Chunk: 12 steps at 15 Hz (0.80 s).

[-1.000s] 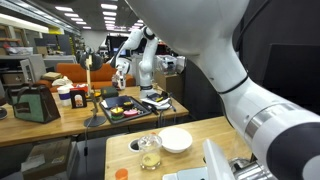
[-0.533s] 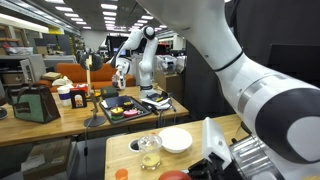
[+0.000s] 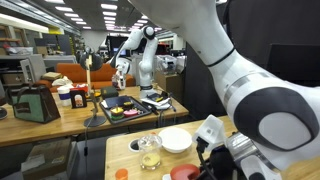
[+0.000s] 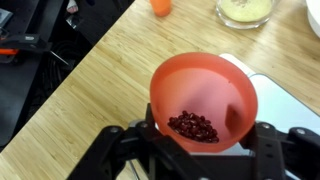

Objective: Pour the contents in the red cup into the white bowl on the left

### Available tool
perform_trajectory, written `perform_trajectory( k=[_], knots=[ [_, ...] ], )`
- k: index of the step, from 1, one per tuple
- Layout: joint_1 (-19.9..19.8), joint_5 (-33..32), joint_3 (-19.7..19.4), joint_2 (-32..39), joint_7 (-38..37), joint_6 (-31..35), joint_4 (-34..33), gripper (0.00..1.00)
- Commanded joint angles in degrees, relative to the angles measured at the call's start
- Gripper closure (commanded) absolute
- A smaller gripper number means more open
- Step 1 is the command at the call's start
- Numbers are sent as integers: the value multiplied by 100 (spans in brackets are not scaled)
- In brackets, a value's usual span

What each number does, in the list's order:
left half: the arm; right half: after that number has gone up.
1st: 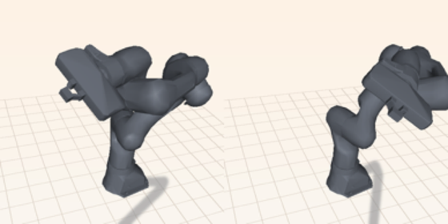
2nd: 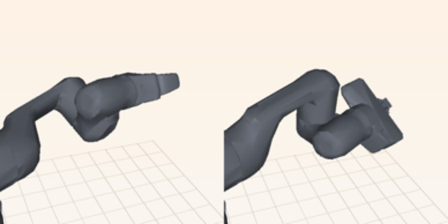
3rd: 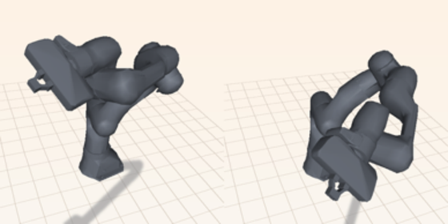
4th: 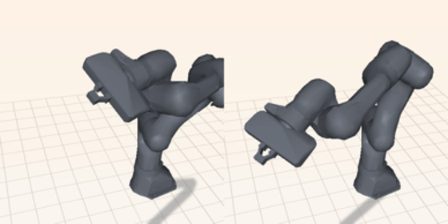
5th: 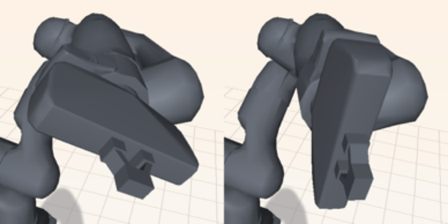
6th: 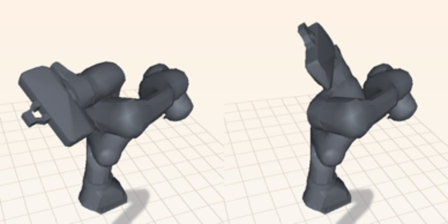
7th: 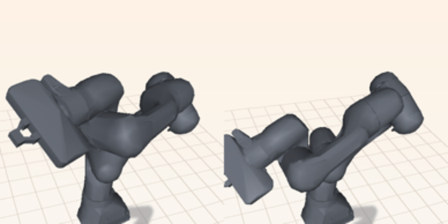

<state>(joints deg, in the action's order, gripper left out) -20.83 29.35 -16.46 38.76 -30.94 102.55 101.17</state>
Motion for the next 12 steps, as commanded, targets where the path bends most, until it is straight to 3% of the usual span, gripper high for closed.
perform_trajectory(
  k=[1,2,3,12],
  knots=[
    [197,10,-69,-444,-214,550,500,53],
    [184,-20,-47,-537,-163,497,578,53],
    [102,-25,14,-197,-169,291,176,28],
    [119,-28,-6,-391,-167,335,401,28]
  ],
)
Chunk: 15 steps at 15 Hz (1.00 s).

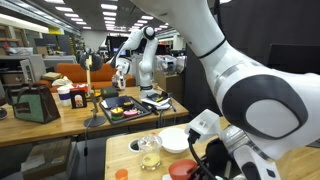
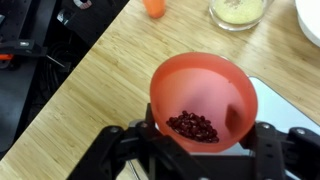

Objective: Pour the contents in the red cup into the white bowl on the left

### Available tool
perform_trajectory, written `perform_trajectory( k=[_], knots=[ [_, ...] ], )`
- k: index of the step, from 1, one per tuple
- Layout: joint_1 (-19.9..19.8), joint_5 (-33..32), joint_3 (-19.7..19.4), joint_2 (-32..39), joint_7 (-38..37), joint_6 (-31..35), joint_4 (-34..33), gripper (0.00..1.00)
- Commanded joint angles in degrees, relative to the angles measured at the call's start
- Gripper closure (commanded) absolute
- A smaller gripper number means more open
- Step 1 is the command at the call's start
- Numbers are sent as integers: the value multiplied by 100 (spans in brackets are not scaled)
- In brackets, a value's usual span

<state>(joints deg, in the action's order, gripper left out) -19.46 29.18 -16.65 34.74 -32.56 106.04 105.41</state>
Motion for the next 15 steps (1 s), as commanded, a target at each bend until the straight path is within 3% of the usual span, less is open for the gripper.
perform_trajectory(
  k=[1,8,15],
  knots=[
    [-18,-11,13,11,-6,-12,-23,53],
    [321,8,282,-96,-293,-133,-267,53],
    [890,-38,561,117,-1077,182,-696,53]
  ],
)
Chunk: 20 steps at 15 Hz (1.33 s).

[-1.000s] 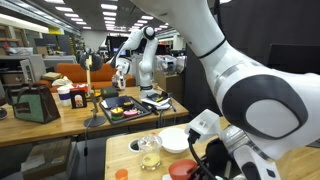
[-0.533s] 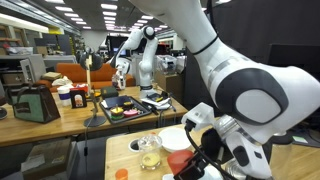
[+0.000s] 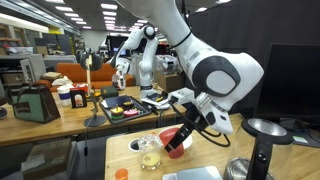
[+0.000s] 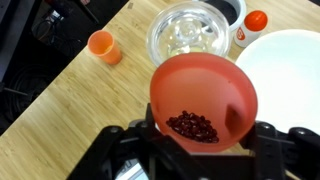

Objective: Pour the contents in the red cup into the white bowl on the left

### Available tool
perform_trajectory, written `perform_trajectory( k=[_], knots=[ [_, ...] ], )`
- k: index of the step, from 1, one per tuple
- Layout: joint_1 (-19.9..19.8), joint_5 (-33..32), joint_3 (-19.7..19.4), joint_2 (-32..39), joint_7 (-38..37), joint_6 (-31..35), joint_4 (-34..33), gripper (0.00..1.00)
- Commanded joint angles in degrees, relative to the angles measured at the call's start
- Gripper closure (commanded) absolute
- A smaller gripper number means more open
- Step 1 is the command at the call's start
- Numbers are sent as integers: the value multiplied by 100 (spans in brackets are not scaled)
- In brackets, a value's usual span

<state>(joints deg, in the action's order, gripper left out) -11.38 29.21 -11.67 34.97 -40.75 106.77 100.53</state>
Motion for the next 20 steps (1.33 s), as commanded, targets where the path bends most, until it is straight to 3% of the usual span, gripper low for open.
perform_trajectory(
  k=[1,8,14,20],
  knots=[
    [144,-74,82,136,-362,210,-308,53],
    [183,-265,109,540,-999,591,-1058,53],
    [593,-1231,-73,732,-1675,1193,-1274,53],
    [876,-2020,-17,663,-2154,1140,-1260,53]
  ],
)
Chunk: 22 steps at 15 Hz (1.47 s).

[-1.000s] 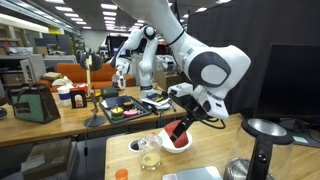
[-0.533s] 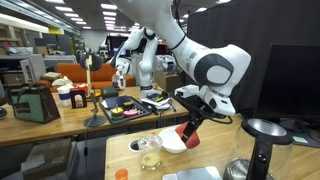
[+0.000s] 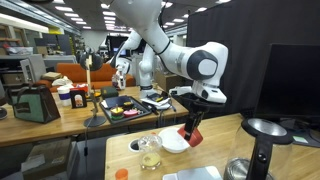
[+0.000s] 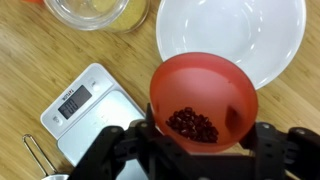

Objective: Pour the contents in the red cup into the white bowl on the left

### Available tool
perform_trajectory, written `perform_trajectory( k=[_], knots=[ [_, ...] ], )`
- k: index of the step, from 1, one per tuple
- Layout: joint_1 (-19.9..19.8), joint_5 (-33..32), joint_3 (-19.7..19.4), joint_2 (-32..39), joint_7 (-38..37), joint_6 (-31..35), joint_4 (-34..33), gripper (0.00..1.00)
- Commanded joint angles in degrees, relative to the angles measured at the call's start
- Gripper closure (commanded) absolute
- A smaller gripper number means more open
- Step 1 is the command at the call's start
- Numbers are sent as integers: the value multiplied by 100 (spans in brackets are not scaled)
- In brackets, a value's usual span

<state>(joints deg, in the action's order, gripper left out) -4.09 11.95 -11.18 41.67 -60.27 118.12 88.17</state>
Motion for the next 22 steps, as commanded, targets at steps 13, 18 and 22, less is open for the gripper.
perform_trajectory(
  k=[13,18,22],
  knots=[
    [1161,-2362,-436,158,-2004,1170,158,53],
    [1368,-2924,-549,86,-2515,1396,383,53],
    [1555,-3402,-647,45,-2899,1679,710,53]
  ],
)
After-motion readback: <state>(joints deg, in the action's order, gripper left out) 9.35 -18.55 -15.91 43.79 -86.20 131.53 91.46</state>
